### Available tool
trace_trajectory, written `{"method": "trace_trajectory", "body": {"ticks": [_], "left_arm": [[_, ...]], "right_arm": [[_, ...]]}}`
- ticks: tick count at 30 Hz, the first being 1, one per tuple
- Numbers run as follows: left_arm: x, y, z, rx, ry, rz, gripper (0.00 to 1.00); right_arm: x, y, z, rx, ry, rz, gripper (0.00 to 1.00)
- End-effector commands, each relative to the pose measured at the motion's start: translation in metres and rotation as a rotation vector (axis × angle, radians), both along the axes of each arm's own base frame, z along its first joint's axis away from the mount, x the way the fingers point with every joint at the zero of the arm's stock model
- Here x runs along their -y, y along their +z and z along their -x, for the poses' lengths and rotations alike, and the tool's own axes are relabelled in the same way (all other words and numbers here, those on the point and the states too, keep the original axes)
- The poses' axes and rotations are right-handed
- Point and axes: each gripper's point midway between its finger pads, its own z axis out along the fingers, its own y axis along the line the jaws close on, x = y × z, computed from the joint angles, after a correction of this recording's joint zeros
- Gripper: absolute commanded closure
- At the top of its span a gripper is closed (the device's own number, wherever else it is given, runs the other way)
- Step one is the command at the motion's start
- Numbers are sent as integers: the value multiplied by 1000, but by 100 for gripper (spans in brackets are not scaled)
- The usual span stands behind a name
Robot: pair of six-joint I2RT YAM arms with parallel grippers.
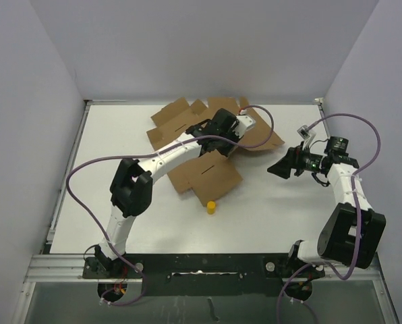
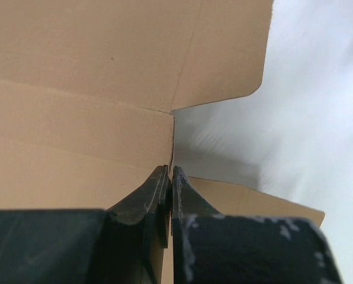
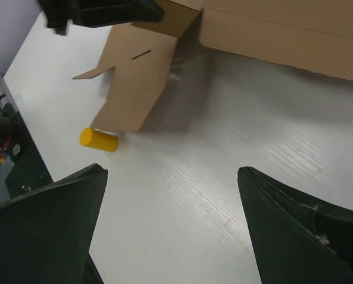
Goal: Fold the paper box
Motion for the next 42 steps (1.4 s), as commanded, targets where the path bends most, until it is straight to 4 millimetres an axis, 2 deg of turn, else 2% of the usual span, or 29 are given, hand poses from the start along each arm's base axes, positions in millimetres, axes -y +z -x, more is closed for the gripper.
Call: {"method": "trace_trajectory", "body": {"ticks": [1,4,7,12,15,17,20,22,25,26,29,30,31,32,33,35,37,39,42], "left_arm": [[48,51,1,-7,-9,257,100],[61,51,3,-75,34,319,100],[72,43,9,-163,57,361,100],[93,23,41,-368,28,411,99],[109,20,67,-465,-18,443,86],[118,24,82,-525,-60,472,74],[118,40,92,-568,-81,498,58],[108,63,92,-530,-81,510,51],[83,94,91,-479,-66,542,48],[71,98,91,-471,-48,555,48],[29,116,90,-438,32,646,43],[12,115,90,-426,79,679,41],[-11,94,94,-444,147,684,40],[-29,100,92,-398,182,736,39],[-50,93,94,-373,233,753,39],[-94,75,94,-327,385,770,18],[-132,61,99,-310,493,796,6],[-166,42,104,-334,594,824,2],[-197,27,107,-395,682,894,2]], "right_arm": [[35,-9,-24,-54,-219,60,2],[48,-17,-30,-121,-306,49,2],[46,-10,-29,-131,-288,-17,2],[43,10,-23,-47,-237,-36,2],[47,16,-20,-12,-236,-34,2],[51,20,-19,5,-237,-29,2],[52,24,-16,42,-220,-8,2],[50,27,-13,74,-202,2,2],[41,29,-7,100,-156,-12,1],[38,29,-6,104,-139,-18,1],[22,26,-4,104,-69,-23,0],[17,24,-3,111,-41,-15,1],[11,23,-2,111,-17,-12,2],[6,21,-1,108,1,-6,2],[1,19,0,108,23,-1,3],[-7,15,1,103,53,10,3],[-11,12,2,92,73,9,3],[-13,10,2,84,80,7,3],[-14,7,1,74,83,5,3]]}}
